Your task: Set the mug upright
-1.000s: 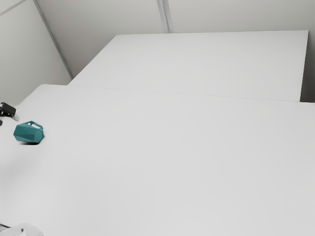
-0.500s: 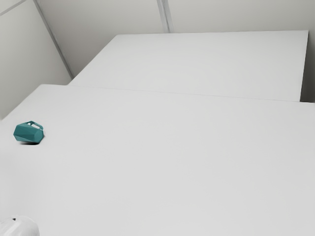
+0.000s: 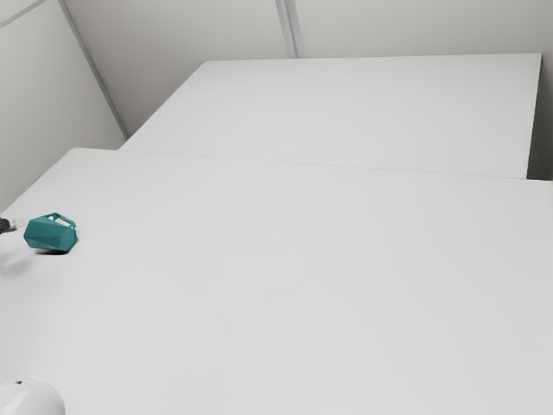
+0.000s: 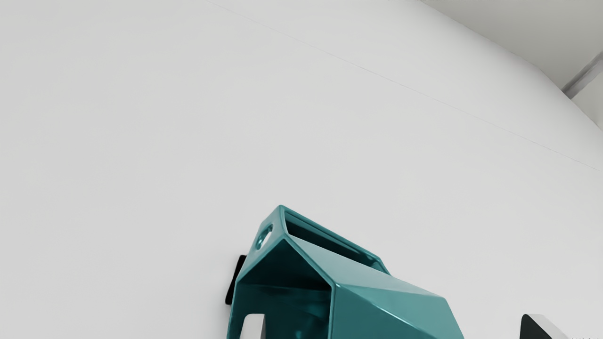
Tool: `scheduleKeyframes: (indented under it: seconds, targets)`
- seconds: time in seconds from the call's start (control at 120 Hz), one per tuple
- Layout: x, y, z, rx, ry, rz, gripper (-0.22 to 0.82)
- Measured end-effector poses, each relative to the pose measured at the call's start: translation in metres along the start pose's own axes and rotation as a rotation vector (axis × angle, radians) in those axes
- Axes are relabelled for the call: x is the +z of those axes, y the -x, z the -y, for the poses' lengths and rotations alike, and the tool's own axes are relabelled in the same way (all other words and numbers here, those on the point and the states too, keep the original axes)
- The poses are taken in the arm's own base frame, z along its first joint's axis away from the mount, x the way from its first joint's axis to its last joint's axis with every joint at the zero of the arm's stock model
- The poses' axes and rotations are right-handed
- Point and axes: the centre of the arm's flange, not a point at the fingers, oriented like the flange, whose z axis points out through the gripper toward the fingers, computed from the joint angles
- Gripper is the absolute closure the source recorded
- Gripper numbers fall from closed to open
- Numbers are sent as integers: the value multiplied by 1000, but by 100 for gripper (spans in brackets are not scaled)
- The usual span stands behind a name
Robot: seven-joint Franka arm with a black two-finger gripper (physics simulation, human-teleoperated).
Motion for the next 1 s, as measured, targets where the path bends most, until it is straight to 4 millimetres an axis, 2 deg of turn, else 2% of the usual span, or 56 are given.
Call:
scheduleKeyframes:
  seconds: [0.042,0.158,0.308,0.525,0.675,0.783,1.0]
  targets:
    - [4,5,0,0,23,-5,2]
    - [-7,14,-1,14,45,-10,3]
    - [-10,24,2,36,64,-10,3]
    - [-3,36,12,60,81,-16,4]
    - [-2,31,16,91,77,-22,4]
    - [1,25,25,116,61,-22,4]
    - [23,23,29,136,81,-25,4]
